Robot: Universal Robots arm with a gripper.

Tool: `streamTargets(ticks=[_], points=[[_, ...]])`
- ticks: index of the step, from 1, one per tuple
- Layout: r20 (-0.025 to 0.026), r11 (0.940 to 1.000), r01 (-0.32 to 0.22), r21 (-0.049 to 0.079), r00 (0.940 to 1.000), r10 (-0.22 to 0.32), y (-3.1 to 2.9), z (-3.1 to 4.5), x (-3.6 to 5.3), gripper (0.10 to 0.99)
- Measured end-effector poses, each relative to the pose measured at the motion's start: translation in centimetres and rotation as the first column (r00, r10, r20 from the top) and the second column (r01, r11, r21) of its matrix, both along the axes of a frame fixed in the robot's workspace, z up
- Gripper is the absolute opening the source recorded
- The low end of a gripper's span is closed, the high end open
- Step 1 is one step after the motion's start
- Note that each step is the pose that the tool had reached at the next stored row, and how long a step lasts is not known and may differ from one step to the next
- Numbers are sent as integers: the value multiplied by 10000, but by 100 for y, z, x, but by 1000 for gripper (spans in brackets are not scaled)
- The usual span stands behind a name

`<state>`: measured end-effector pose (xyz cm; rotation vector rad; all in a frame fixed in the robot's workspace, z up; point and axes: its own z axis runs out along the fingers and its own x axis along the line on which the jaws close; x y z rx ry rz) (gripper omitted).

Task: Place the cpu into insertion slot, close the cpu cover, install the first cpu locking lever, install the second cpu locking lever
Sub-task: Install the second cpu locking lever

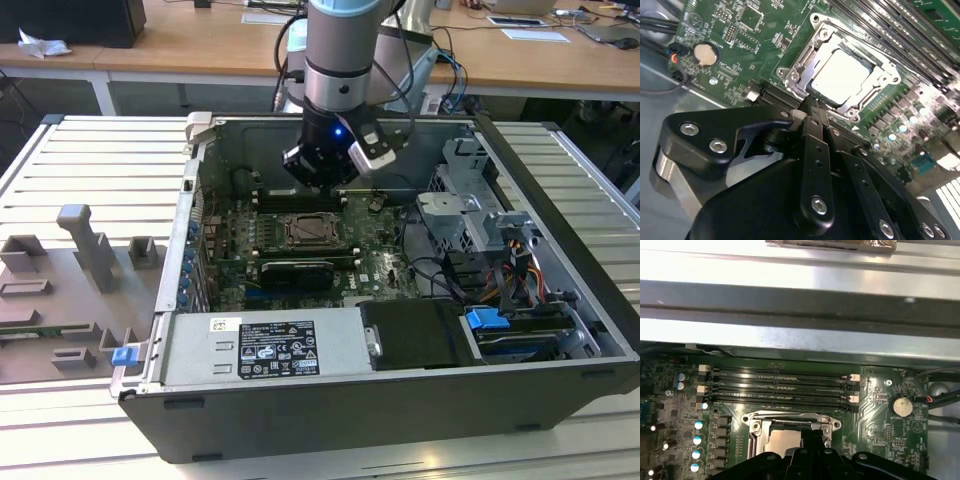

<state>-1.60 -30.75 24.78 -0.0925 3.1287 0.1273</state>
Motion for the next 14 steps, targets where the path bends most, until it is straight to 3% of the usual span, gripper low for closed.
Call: streamTargets(ticks=[1, 6, 14], points=[[0, 10000, -2, -1, 10000, 2, -1, 42, 0, 106], [-1, 10000, 0, 0, 10000, 0, -51, 44, 0, 106], [-1, 10000, 0, 10, 10000, 0, -280, 44, 0, 106]])
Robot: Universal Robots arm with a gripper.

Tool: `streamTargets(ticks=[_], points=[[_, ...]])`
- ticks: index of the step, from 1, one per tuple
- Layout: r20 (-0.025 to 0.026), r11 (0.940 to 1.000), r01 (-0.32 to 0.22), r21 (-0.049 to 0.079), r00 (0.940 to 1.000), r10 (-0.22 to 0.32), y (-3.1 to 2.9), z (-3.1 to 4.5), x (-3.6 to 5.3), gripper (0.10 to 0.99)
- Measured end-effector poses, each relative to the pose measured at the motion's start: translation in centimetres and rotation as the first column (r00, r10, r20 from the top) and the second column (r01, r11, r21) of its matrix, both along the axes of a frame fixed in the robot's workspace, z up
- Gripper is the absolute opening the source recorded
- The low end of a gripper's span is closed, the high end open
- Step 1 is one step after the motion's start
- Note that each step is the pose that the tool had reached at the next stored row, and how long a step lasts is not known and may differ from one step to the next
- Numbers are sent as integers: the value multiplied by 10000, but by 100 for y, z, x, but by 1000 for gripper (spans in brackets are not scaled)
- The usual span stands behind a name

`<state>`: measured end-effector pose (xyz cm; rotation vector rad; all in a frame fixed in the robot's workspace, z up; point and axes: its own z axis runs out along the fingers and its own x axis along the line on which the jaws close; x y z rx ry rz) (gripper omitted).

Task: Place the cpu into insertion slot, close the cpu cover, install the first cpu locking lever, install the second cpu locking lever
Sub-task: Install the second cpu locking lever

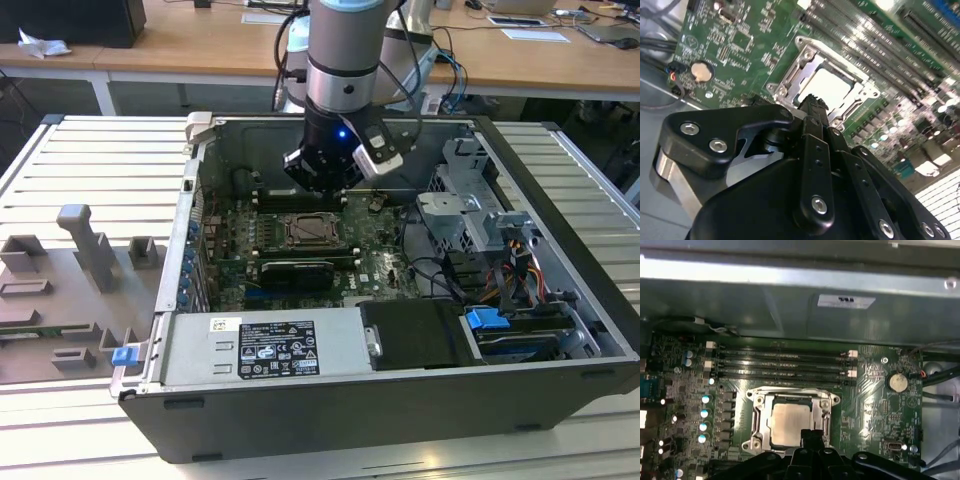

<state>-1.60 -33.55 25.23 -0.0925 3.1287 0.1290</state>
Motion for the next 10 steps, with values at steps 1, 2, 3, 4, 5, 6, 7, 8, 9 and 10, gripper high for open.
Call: streamTargets(ticks=[1, 2, 3, 4, 5, 6, 7, 8, 9, 10], points=[[0, 10000, -1, 0, 10000, 1, -11, 0, 0, 106], [1, 10000, -1, 1, 10000, 1, -18, 2, 0, 106], [0, 10000, 0, -2, 10000, 0, -28, 18, 0, 106], [0, 10000, 0, 0, 10000, 0, -32, 36, 0, 106], [0, 10000, 0, -1, 10000, 0, -36, 51, 0, 106], [1, 10000, -1, 1, 10000, 1, -45, 69, 0, 106], [1, 10000, -1, 1, 10000, 1, -67, 71, 0, 106], [0, 10000, 0, 0, 10000, 0, -86, 71, -1, 106], [0, 10000, -1, 0, 10000, 1, -111, 71, -1, 106], [1, 10000, 0, 1, 10000, 0, -163, 70, -1, 106]])
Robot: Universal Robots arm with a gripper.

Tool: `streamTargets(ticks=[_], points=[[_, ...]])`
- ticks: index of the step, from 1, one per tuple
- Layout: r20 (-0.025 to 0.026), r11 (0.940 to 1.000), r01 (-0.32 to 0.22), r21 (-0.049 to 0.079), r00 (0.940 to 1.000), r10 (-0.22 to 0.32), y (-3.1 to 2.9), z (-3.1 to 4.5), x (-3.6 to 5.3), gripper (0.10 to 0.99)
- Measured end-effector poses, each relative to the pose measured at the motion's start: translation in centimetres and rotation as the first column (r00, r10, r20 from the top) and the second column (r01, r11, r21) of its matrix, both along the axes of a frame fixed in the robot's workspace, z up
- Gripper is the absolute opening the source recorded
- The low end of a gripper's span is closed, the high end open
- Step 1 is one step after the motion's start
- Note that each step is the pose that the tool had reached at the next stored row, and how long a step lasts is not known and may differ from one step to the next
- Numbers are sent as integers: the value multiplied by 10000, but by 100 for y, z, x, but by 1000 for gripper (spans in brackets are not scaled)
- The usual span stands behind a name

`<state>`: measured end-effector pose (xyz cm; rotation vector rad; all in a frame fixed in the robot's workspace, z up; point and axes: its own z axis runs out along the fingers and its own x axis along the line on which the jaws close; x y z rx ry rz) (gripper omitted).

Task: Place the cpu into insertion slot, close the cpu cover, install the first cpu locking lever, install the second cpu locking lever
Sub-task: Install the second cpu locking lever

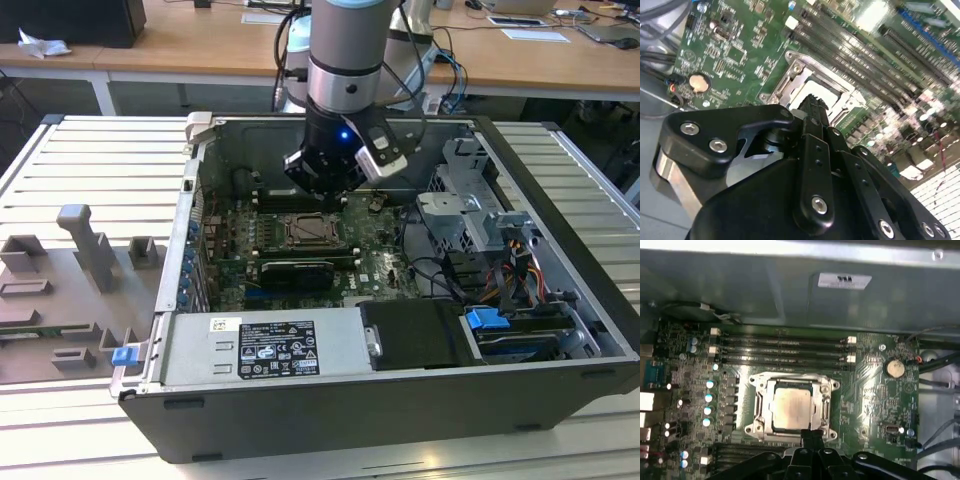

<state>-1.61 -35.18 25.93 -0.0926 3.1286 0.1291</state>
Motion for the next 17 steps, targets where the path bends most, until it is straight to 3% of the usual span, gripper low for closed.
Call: streamTargets(ticks=[1, 2, 3, 7, 17], points=[[-11, 10000, 0, 43, 10000, 0, -131, -20, 0, 106], [-12, 10000, 0, 69, 10000, 0, -197, -95, 0, 106], [-13, 10000, -1, 67, 10000, 1, -198, -135, -1, 106], [-13, 10000, 2, 70, 10000, -2, -199, -138, -14, 106], [-13, 9999, 0, 113, 10000, 0, -215, -156, -302, 106]])
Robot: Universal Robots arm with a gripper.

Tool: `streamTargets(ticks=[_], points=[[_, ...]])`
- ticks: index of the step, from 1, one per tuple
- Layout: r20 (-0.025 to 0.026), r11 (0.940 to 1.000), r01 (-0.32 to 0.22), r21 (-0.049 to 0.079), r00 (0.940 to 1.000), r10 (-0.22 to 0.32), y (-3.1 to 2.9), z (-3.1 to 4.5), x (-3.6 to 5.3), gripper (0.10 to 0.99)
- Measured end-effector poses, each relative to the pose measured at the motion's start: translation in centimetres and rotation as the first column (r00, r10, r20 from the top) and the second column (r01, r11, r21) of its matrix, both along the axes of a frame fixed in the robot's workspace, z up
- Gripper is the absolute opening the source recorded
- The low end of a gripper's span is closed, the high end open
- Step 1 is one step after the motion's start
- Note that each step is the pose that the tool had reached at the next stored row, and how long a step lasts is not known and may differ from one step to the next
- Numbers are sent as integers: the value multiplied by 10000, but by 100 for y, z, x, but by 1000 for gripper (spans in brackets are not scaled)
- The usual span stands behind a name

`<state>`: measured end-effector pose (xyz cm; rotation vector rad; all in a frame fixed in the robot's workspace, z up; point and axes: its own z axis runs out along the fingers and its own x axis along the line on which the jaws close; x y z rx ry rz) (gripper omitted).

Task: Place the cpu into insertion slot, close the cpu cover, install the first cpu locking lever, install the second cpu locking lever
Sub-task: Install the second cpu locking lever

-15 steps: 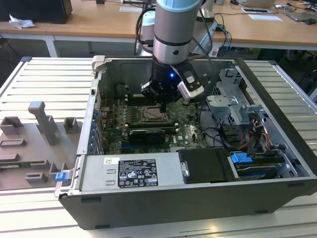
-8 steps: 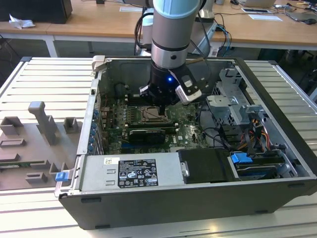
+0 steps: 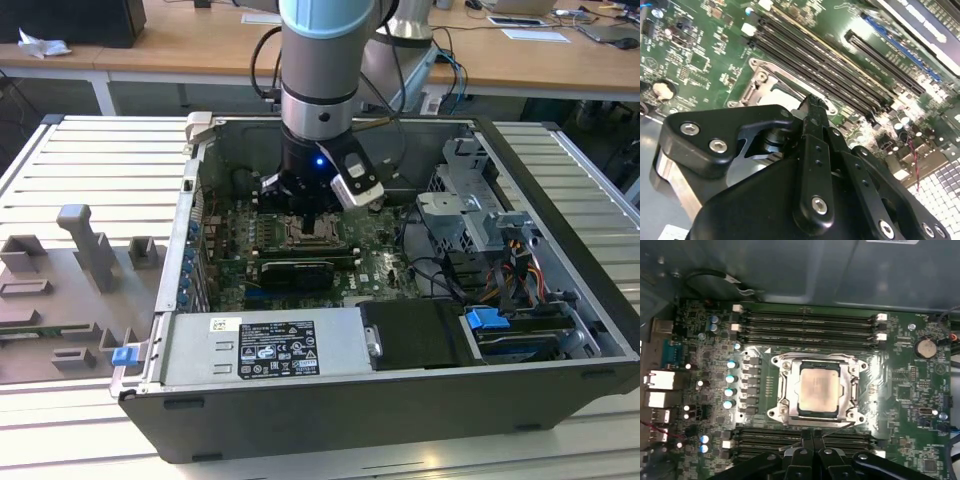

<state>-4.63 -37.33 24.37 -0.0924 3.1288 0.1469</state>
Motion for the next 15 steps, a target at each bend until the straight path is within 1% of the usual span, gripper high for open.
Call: streamTargets(ticks=[3, 7, 8, 9, 10, 11, 12, 14, 15], points=[[0, 10000, -1, 17, 10000, 1, -4, -44, -76, 106], [0, 10000, -3, 17, 10000, 3, -4, -120, -103, 106], [-2, 9999, -9, 108, 10000, 9, -16, -139, -117, 106], [0, 9996, -8, 266, 10000, 8, -42, -144, -123, 106], [0, 9993, -7, 370, 10000, 7, -63, -147, -126, 106], [0, 9990, -8, 455, 10000, 8, -98, -152, -131, 106], [0, 9988, -8, 486, 10000, 8, -114, -155, -134, 106], [0, 9982, -7, 597, 10000, 7, -135, -164, -170, 106], [0, 9977, -16, 682, 10000, 16, -138, -171, -198, 106]])
